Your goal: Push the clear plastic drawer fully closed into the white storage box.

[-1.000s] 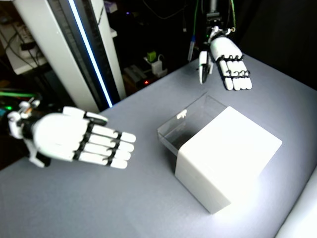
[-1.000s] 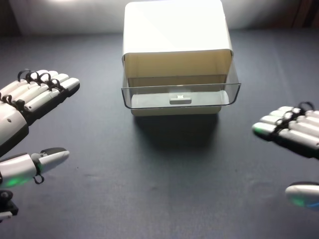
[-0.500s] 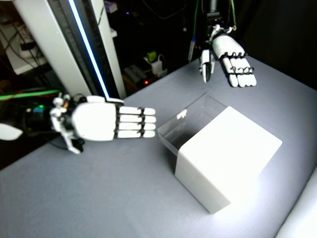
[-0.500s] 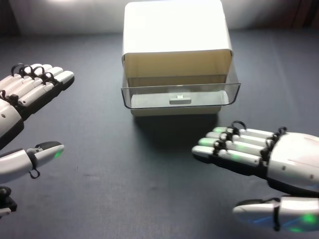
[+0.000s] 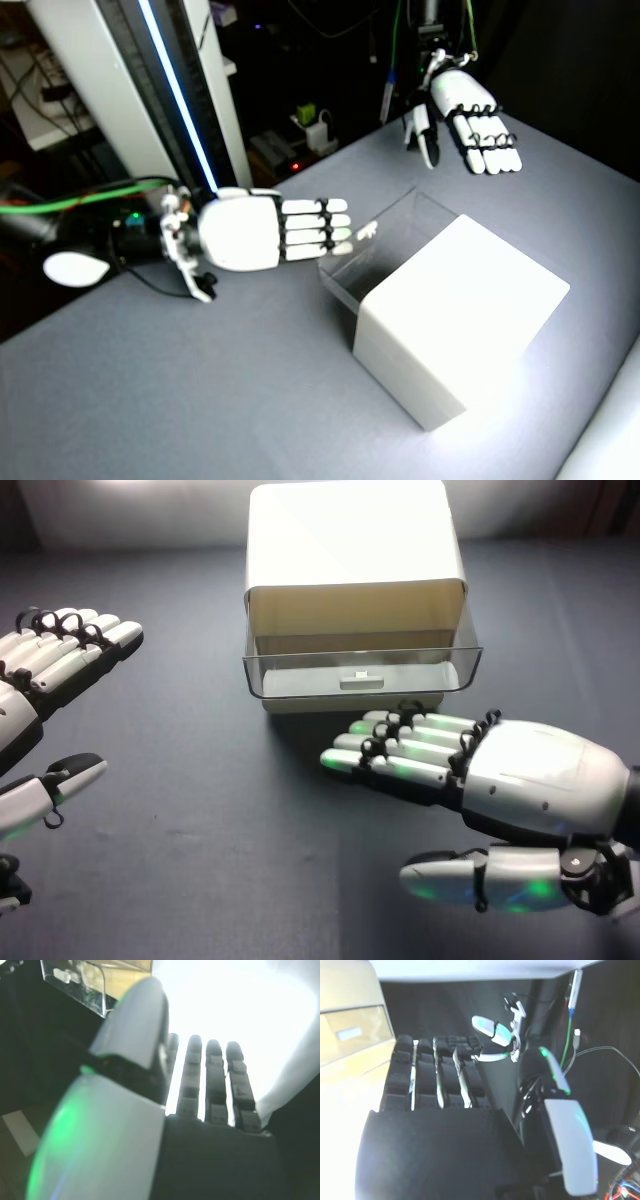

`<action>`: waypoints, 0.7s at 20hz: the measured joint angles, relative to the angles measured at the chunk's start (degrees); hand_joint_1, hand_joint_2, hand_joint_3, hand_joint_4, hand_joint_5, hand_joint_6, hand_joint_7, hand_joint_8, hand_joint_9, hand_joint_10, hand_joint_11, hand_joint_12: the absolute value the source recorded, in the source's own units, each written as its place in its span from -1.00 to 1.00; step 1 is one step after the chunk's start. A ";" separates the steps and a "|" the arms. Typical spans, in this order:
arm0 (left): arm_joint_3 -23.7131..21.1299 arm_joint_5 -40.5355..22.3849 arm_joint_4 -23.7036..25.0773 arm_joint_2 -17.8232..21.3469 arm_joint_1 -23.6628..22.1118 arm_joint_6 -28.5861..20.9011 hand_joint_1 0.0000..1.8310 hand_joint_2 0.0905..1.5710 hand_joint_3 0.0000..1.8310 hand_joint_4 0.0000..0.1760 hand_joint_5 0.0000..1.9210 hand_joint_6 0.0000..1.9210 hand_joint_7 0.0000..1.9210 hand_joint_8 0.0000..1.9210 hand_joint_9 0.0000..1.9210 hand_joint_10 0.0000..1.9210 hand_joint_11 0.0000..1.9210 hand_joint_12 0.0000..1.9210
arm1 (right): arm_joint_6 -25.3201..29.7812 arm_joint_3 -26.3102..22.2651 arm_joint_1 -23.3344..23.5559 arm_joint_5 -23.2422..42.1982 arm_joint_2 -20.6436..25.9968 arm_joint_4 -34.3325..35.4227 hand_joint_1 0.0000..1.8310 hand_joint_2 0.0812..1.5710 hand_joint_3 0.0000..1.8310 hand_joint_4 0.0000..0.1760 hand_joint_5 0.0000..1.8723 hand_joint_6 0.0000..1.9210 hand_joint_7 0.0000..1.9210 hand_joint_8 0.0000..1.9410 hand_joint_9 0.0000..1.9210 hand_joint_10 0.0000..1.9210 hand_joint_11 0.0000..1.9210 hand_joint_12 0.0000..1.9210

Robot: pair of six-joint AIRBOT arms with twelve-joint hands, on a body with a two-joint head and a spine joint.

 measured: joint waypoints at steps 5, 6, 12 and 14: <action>0.00 -0.11 -0.22 0.00 0.22 0.02 -0.39 0.68 -0.97 -0.93 -1.00 -1.00 -1.00 -1.00 -1.00 -1.00 -1.00 -1.00 | -0.09 0.96 1.38 -0.66 -0.81 -0.39 -0.80 0.73 -1.00 -1.00 -1.00 -1.00 -1.00 -1.00 -1.00 -1.00 -1.00 -1.00; 0.00 -0.11 -0.07 0.00 0.22 0.00 -0.32 0.72 -0.97 -0.87 -1.00 -1.00 -1.00 -1.00 -1.00 -1.00 -1.00 -1.00 | -0.20 1.18 1.92 -0.83 -0.81 -0.44 -0.83 0.74 -1.00 -1.00 -1.00 -1.00 -1.00 -1.00 -1.00 -1.00 -1.00 -1.00; 0.00 -0.07 -0.46 0.00 0.24 0.02 -0.28 0.77 -1.00 -0.67 -1.00 -1.00 -1.00 -1.00 -1.00 -1.00 -1.00 -1.00 | -1.36 1.55 3.08 -1.81 -1.03 -0.61 -0.74 0.75 -1.00 -1.00 -1.00 -1.00 -1.00 -1.00 -1.00 -1.00 -1.00 -1.00; 0.00 -0.11 -0.33 0.00 0.37 0.02 -0.26 0.75 -1.00 -1.00 -1.00 -1.00 -1.00 -1.00 -1.00 -1.00 -1.00 -1.00 | -1.66 1.79 3.72 -1.79 -1.03 -0.87 -0.74 0.74 -1.00 -1.00 -1.00 -1.00 -1.00 -1.00 -1.00 -1.00 -1.00 -1.00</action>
